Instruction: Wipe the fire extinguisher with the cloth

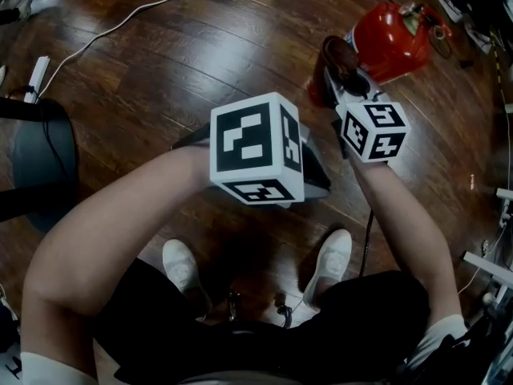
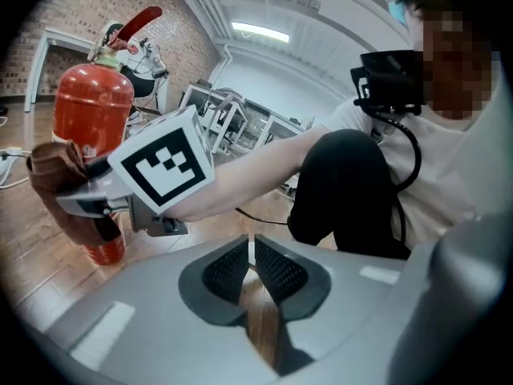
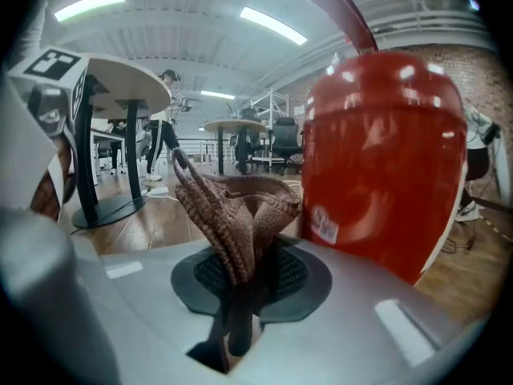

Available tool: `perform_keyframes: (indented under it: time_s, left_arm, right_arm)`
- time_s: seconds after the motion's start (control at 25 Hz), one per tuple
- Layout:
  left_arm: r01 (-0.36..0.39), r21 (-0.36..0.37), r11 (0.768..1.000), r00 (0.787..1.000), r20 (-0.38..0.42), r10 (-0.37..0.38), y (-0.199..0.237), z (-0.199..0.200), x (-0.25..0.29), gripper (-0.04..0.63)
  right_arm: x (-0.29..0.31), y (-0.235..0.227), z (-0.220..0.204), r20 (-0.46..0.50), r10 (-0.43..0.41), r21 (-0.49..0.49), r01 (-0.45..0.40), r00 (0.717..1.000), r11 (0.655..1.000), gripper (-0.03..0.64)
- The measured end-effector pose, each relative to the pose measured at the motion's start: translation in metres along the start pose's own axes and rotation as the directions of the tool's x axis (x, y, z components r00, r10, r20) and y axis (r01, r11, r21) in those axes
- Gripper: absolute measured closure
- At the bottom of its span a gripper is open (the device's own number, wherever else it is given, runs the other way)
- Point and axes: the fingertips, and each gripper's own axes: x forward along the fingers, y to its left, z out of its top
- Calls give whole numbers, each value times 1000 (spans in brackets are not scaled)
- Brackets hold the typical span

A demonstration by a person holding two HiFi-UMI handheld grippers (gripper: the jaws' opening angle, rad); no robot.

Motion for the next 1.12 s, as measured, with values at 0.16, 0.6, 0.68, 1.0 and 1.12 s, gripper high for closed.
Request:
perform_keyframes:
  time_s: [0.16, 0.6, 0.68, 1.0, 1.12]
  left_arm:
    - [3, -16, 1000, 1000, 5, -3, 3, -1, 0, 571]
    - [-4, -74, 997, 1000, 18, 5, 16, -9, -7, 571]
    - [-7, -81, 997, 1000, 20, 8, 17, -10, -9, 571]
    - [-16, -95, 995, 1000, 22, 18, 18, -15, -12, 571]
    - [-12, -90, 996, 1000, 15, 14, 17, -15, -12, 571]
  right_arm:
    - [17, -1, -52, -110, 19, -6, -20, 994, 1000, 554]
    - [53, 6, -160, -331, 109, 43, -101, 937, 994, 552]
    - [57, 5, -170, -353, 119, 54, -107, 928, 993, 553]
    - [64, 6, -192, -411, 164, 84, -142, 897, 986, 552]
    - [58, 7, -189, -413, 172, 76, -154, 895, 985, 552]
